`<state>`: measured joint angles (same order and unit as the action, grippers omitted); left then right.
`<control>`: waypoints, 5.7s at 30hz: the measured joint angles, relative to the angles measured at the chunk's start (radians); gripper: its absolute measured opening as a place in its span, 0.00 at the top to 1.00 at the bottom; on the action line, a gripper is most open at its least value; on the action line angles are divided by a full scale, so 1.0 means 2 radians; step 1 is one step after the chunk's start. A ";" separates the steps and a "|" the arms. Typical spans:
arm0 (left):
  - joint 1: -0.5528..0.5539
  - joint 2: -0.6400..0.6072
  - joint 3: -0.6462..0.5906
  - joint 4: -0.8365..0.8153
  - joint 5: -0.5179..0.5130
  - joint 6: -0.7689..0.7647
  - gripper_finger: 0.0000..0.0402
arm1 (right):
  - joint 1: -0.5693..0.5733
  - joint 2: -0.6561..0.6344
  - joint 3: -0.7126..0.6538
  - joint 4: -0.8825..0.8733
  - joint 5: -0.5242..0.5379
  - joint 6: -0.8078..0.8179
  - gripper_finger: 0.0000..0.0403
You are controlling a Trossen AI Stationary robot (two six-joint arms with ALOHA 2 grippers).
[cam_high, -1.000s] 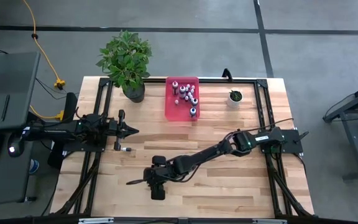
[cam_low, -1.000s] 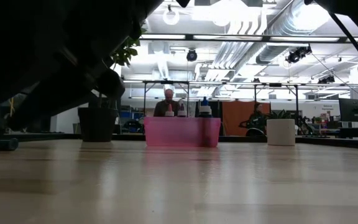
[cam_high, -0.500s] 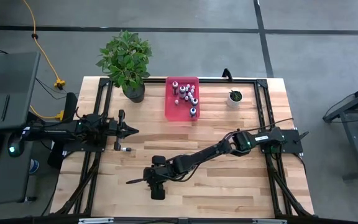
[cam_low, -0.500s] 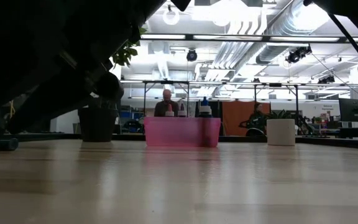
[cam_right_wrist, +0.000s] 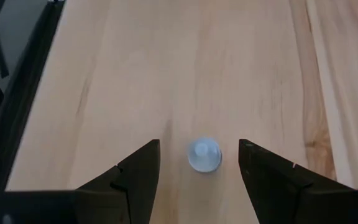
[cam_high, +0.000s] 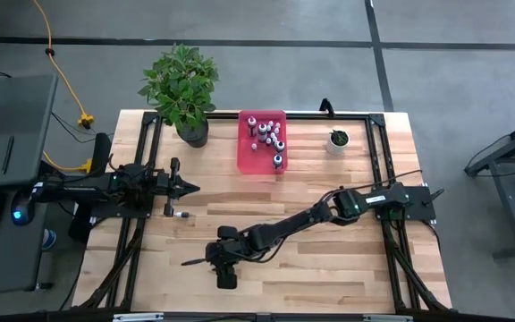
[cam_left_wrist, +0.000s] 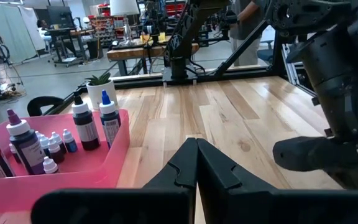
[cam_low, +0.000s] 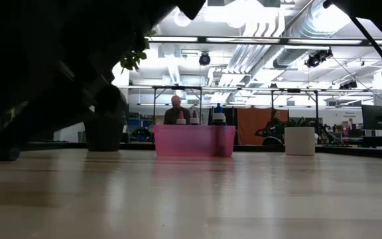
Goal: Pick & Place food coloring
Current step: Put the red food coloring bottle into the pink bin, then put the black food coloring bottle into the pink bin
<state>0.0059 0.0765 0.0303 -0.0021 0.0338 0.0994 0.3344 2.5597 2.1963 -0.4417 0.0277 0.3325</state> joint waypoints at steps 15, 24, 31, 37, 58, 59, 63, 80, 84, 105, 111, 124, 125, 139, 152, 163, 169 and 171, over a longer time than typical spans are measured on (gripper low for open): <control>0.000 0.000 0.000 0.000 0.000 0.000 1.00 | 0.000 0.001 0.000 0.000 0.005 0.004 0.65; 0.000 0.000 0.000 0.000 0.000 0.000 1.00 | 0.000 0.001 0.000 -0.001 0.005 0.004 0.78; 0.000 0.000 0.000 0.000 0.000 0.000 1.00 | 0.000 0.001 0.000 0.000 0.005 0.006 0.86; 0.000 0.000 0.000 0.000 0.000 0.000 1.00 | 0.000 0.001 0.001 0.000 0.007 0.026 0.86; 0.000 0.000 0.000 0.000 0.000 0.000 1.00 | 0.000 -0.031 0.073 -0.115 0.159 0.131 0.88; 0.000 0.000 0.000 0.000 0.000 0.000 1.00 | 0.000 -0.033 0.073 -0.124 0.171 0.137 0.88; 0.000 0.000 0.000 0.000 0.000 0.000 1.00 | -0.004 -0.037 0.072 -0.163 0.220 0.186 0.88; 0.000 0.000 0.000 0.000 0.000 0.000 1.00 | -0.092 -0.099 0.073 -0.374 0.331 0.364 0.88; 0.000 0.000 0.000 0.000 0.000 0.000 1.00 | -0.127 -0.101 0.073 -0.395 0.329 0.365 0.88; 0.000 0.000 0.000 0.000 0.000 0.000 1.00 | -0.252 -0.078 0.072 -0.345 0.324 0.331 0.88; 0.000 0.000 0.000 0.000 0.000 0.000 1.00 | -0.266 -0.059 0.072 -0.309 0.325 0.348 0.88; 0.000 0.000 0.000 0.000 0.000 0.000 1.00 | -0.267 -0.019 0.072 -0.298 0.334 0.419 0.88; 0.000 0.000 0.000 0.000 0.000 0.000 1.00 | -0.268 -0.017 0.072 -0.299 0.331 0.420 0.88; 0.000 0.000 0.000 0.000 0.000 0.000 1.00 | -0.283 -0.007 0.073 -0.296 0.314 0.394 0.88; 0.000 0.000 0.000 0.000 0.000 0.000 1.00 | -0.289 -0.007 0.073 -0.293 0.290 0.393 0.76; 0.000 0.000 0.000 0.000 0.000 0.000 1.00 | -0.289 -0.007 0.073 -0.290 0.278 0.372 0.76; 0.000 0.000 0.000 0.000 0.000 0.000 1.00 | -0.289 -0.007 0.073 -0.290 0.253 0.344 0.76; 0.000 0.000 0.000 0.000 0.000 0.000 1.00 | -0.288 -0.007 0.073 -0.290 0.245 0.339 0.76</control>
<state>0.0061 0.0765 0.0305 -0.0021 0.0338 0.0990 -0.2412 2.5454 2.3416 -1.0218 0.5183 1.0098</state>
